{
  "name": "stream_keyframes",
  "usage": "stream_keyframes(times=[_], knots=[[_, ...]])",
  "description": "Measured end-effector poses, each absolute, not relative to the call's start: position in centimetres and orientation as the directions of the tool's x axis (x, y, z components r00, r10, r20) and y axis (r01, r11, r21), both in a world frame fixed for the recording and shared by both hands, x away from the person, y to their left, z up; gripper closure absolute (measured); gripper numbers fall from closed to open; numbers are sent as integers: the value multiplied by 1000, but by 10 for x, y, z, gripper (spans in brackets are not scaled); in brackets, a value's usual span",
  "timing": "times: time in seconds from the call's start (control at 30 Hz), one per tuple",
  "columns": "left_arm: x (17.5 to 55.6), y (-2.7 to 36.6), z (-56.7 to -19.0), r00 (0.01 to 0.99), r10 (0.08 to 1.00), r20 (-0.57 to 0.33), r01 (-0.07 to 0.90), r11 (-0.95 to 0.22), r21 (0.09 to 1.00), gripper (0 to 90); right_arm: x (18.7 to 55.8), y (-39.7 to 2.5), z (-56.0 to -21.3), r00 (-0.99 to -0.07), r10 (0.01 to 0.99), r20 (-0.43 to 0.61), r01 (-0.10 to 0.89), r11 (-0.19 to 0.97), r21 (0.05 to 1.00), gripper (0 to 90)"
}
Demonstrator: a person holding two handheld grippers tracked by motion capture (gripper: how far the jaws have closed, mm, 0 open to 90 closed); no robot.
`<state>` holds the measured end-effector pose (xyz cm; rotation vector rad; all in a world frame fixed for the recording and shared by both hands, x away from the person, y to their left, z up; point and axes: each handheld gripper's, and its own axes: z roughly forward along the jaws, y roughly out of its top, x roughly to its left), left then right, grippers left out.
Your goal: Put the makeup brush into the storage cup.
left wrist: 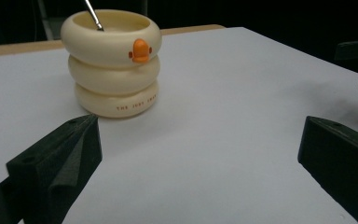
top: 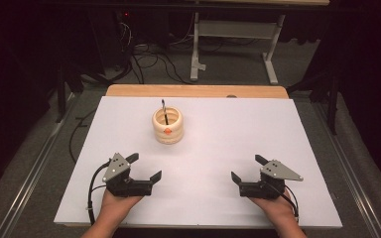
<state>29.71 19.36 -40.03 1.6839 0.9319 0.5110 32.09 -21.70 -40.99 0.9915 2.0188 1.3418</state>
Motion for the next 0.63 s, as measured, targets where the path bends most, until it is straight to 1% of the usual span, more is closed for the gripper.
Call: stream_keyframes(times=[0.33,0.63], knots=[[303,190,-406,625,768,-139,351,-117,929,1,322,-217,-412,-594,804,-21,298,245,923,12],[306,189,-408,621,772,-137,364,-128,923,1,322,-218,-413,-591,806,-21,302,246,921,12]])
